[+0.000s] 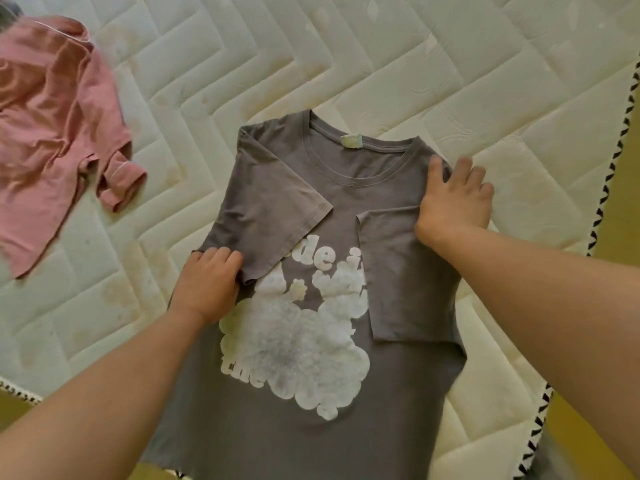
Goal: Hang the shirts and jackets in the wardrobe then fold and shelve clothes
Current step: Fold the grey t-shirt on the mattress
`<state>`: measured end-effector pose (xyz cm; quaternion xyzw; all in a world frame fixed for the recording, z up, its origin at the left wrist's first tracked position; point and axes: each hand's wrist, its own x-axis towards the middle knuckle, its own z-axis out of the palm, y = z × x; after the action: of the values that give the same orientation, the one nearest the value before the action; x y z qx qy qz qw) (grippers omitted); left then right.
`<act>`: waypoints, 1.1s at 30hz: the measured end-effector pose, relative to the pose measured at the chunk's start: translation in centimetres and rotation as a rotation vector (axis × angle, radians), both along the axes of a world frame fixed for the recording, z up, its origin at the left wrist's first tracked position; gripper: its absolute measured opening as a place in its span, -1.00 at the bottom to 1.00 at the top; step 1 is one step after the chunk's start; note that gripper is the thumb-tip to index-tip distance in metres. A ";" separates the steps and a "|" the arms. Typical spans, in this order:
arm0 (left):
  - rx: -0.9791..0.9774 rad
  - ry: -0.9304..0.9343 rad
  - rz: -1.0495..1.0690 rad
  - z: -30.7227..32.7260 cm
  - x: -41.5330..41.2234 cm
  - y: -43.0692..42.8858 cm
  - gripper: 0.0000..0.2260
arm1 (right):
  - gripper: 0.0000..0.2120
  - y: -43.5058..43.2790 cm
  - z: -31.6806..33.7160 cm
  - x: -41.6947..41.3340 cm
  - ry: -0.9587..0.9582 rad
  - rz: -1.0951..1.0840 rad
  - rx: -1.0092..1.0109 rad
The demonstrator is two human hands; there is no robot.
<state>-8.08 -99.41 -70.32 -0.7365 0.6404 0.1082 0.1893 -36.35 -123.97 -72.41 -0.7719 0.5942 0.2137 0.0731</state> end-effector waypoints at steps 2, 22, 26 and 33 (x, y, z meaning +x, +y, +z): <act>-0.076 -0.013 -0.023 -0.6 -0.2 0.9 -0.75 | -0.12 -0.3 0.0 -0.1 -0.025 -0.054 0.033; 0.206 -0.003 0.284 0.7 1.1 -23.6 -0.05 | -0.28 -5.5 1.5 -2.7 -0.196 -0.181 0.400; 0.265 -0.073 0.271 -0.3 1.3 -24.4 0.03 | -0.56 -6.4 1.8 -3.3 -0.160 -0.128 0.525; 0.356 -0.203 0.146 -0.2 0.9 -25.4 -0.40 | -0.69 -6.6 1.9 -2.9 -0.126 -0.108 0.539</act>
<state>-7.18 -124.86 -70.51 -0.7429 0.5337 0.1583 0.3717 -39.27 -130.56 -70.50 -0.7038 0.5505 0.3112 0.3237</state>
